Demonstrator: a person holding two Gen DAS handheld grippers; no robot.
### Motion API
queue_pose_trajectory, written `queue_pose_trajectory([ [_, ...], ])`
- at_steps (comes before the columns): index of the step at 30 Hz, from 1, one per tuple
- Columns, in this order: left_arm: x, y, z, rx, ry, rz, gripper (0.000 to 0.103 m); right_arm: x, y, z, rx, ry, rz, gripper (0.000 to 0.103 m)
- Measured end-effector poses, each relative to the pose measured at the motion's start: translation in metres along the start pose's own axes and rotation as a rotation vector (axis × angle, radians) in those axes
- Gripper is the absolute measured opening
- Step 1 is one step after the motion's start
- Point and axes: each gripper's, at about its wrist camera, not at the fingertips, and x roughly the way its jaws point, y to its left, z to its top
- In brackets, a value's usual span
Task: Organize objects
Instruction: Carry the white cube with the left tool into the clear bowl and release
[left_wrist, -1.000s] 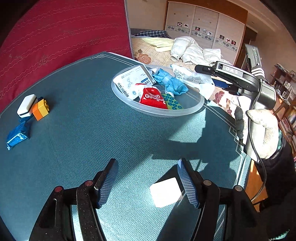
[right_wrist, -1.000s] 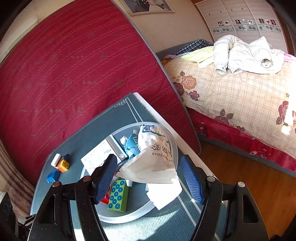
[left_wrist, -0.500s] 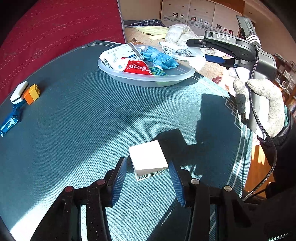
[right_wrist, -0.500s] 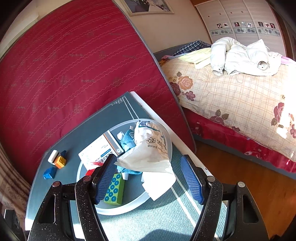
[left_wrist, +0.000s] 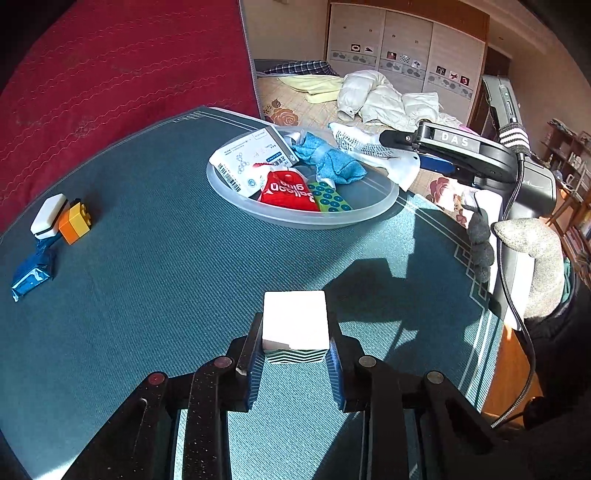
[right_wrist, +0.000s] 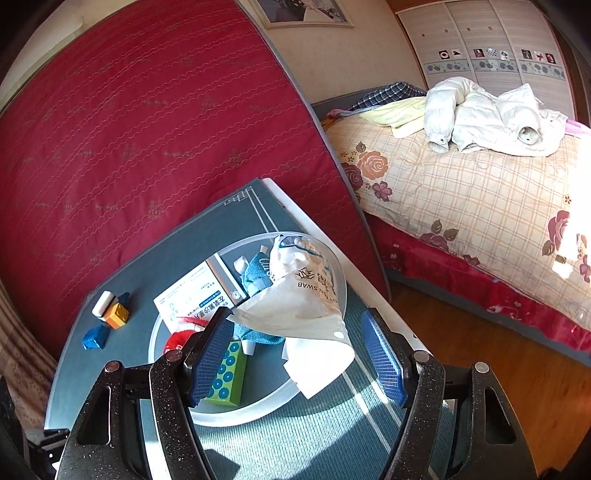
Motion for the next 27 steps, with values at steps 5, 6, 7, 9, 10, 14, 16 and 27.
queue_pose_trajectory([
  [5, -0.001, 0.001, 0.029, 0.004, -0.055, 0.010, 0.031, 0.004, 0.005, -0.002, -0.026, 0.007, -0.003, 0.072],
  [6, -0.001, 0.000, 0.036, 0.008, -0.067, 0.013, 0.031, 0.004, 0.006, -0.002, -0.030, 0.007, -0.002, 0.072],
  [7, 0.000, -0.001, 0.042, 0.011, -0.079, 0.013, 0.031, 0.004, 0.007, -0.003, -0.033, 0.007, -0.001, 0.072],
  [9, 0.003, -0.003, 0.054, 0.015, -0.096, 0.015, 0.031, 0.005, 0.008, -0.003, -0.039, 0.009, 0.004, 0.072],
  [10, 0.004, -0.003, 0.059, 0.016, -0.102, 0.014, 0.031, 0.006, 0.009, -0.003, -0.040, 0.011, 0.008, 0.072],
  [14, 0.015, -0.005, 0.075, 0.019, -0.113, 0.001, 0.031, 0.008, 0.011, -0.004, -0.046, 0.014, 0.014, 0.072],
  [16, 0.021, -0.007, 0.081, 0.020, -0.107, -0.016, 0.031, 0.008, 0.011, -0.003, -0.045, 0.012, 0.019, 0.072],
  [27, 0.056, -0.028, 0.103, 0.050, -0.071, -0.070, 0.032, 0.005, 0.004, 0.002, -0.011, -0.008, 0.041, 0.072],
])
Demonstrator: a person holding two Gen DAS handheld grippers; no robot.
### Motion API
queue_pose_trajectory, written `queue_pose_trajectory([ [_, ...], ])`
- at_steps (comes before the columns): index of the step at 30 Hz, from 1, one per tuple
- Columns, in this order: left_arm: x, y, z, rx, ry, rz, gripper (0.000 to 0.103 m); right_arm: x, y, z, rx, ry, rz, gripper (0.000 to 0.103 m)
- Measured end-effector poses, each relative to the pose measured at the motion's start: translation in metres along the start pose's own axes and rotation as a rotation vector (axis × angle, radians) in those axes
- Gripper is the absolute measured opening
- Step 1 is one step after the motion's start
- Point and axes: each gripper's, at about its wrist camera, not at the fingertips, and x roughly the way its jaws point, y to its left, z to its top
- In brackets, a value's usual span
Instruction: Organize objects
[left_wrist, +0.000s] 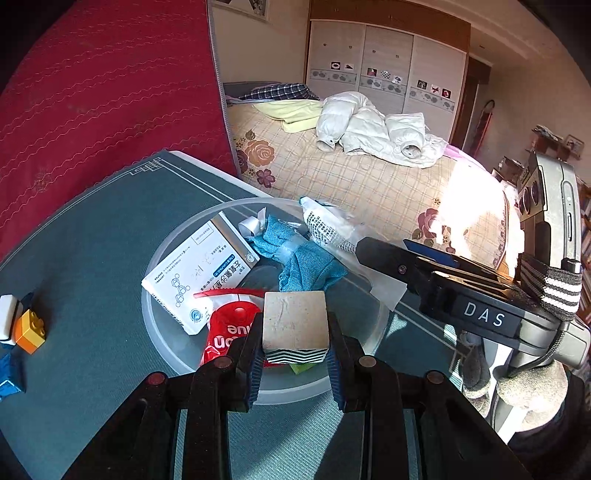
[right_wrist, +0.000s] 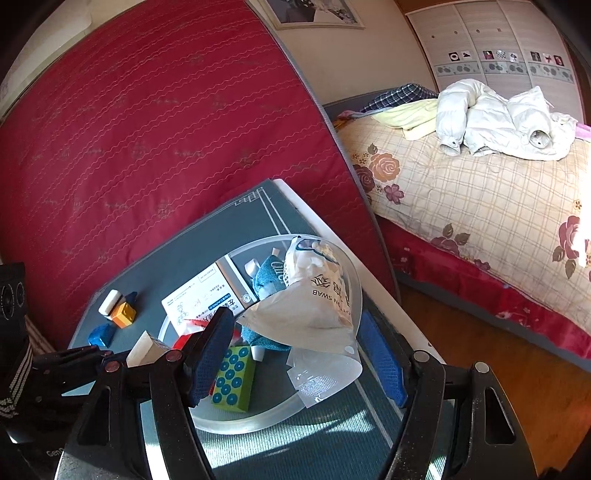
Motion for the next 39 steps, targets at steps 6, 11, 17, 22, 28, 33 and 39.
queue_pose_trajectory([
  [6, 0.009, -0.002, 0.003, -0.008, -0.007, -0.034, 0.058, 0.001, -0.005, 0.001, 0.019, -0.001, -0.007, 0.072],
  [11, 0.004, 0.009, -0.002, -0.036, -0.024, -0.010, 0.064, -0.001, -0.007, 0.002, 0.025, -0.006, -0.010, 0.072],
  [17, -0.006, 0.018, -0.010, -0.042, -0.042, 0.057, 0.079, -0.002, -0.005, 0.001, 0.022, -0.010, -0.013, 0.072],
  [22, -0.015, 0.025, -0.019, -0.044, -0.056, 0.102, 0.090, -0.006, 0.001, 0.003, 0.004, -0.018, -0.013, 0.072],
  [28, -0.022, 0.039, -0.027, -0.070, -0.060, 0.141, 0.094, -0.001, 0.013, 0.001, -0.036, 0.003, -0.006, 0.072],
  [33, -0.030, 0.057, -0.035, -0.108, -0.062, 0.171, 0.095, 0.002, 0.017, -0.001, -0.062, 0.006, -0.035, 0.072],
  [39, -0.036, 0.081, -0.045, -0.171, -0.056, 0.203, 0.101, -0.006, 0.024, 0.004, -0.080, -0.032, -0.073, 0.072],
])
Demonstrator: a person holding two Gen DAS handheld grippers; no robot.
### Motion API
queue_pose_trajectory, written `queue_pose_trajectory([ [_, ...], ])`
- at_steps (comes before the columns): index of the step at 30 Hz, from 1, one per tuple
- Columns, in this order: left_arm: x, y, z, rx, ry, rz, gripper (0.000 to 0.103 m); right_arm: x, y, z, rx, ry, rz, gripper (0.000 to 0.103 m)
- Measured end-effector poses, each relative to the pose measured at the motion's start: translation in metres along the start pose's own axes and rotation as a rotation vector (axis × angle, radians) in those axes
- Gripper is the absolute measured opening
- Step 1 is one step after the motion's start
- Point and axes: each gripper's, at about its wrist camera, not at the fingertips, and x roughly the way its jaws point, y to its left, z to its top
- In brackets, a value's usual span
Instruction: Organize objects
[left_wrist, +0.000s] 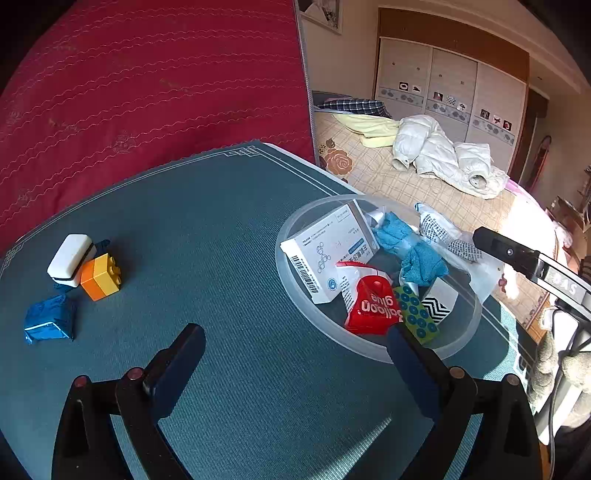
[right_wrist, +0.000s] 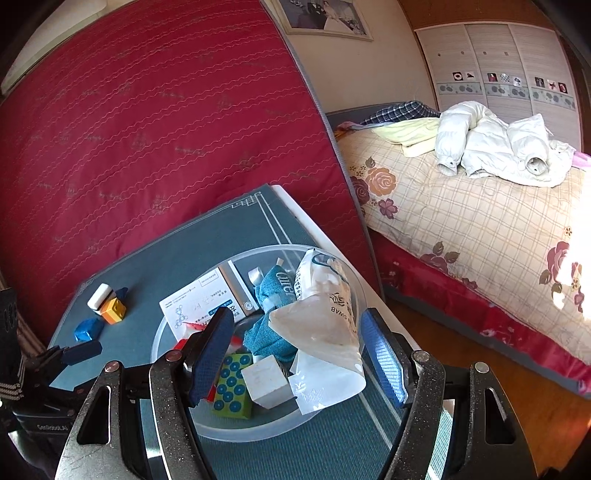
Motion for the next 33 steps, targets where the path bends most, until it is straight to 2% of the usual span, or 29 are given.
queue_pose_trajectory([
  [7, 0.003, 0.036, -0.008, -0.066, 0.024, 0.050, 0.102, -0.008, 0.022, 0.006, -0.060, -0.055, -0.053, 0.073],
  [11, 0.002, 0.056, -0.013, -0.098, 0.028, 0.092, 0.102, -0.007, 0.042, 0.007, -0.096, -0.058, -0.037, 0.073],
  [18, -0.001, 0.088, -0.020, -0.138, 0.034, 0.188, 0.102, 0.002, 0.083, 0.002, -0.156, -0.035, 0.035, 0.077],
  [25, -0.008, 0.123, -0.027, -0.200, 0.031, 0.251, 0.102, 0.012, 0.135, -0.012, -0.246, -0.004, 0.114, 0.077],
  [33, -0.017, 0.168, -0.031, -0.269, 0.033, 0.319, 0.102, 0.036, 0.192, -0.039, -0.317, 0.094, 0.206, 0.077],
])
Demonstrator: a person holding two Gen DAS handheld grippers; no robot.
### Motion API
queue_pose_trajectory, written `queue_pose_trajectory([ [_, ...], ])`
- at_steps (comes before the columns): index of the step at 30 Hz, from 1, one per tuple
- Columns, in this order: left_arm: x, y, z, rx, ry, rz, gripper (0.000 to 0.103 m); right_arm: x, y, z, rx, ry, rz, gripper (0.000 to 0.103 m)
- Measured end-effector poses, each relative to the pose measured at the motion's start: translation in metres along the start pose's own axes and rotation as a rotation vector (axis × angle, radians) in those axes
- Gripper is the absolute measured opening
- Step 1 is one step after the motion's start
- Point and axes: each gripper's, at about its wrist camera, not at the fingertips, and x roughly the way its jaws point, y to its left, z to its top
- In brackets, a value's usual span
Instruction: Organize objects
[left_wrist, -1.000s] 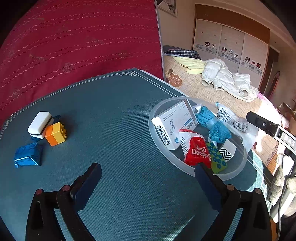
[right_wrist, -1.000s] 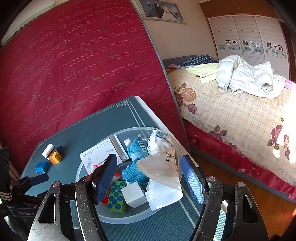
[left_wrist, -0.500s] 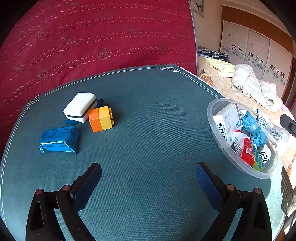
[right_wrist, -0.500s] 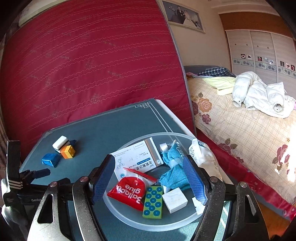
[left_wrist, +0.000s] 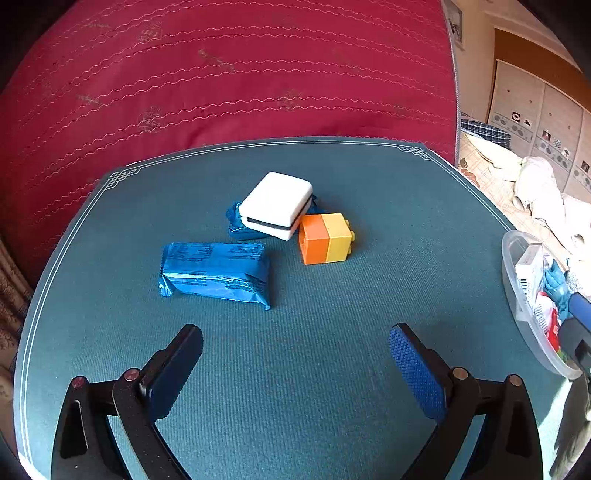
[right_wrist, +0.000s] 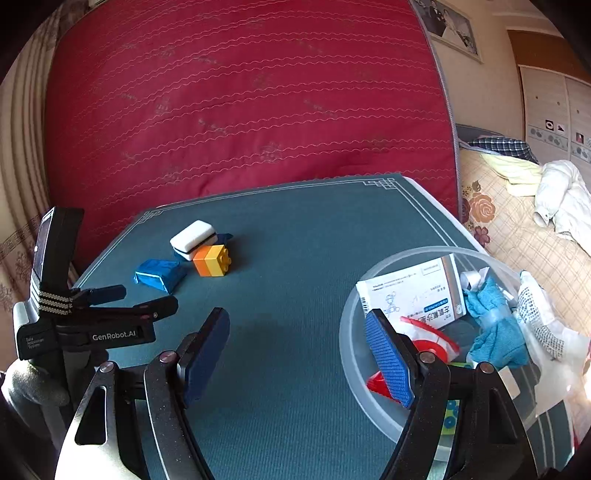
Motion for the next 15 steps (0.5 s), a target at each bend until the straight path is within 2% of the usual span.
queue_pose_trajectory([
  [11, 0.017, 0.065, 0.012, -0.106, 0.027, 0.087, 0.102, 0.046, 0.052, -0.016, -0.055, 0.126, 0.099, 0.077],
  [15, 0.026, 0.073, 0.019, -0.131, 0.037, 0.080, 0.102, 0.058, 0.057, -0.019, -0.050, 0.155, 0.112, 0.077],
])
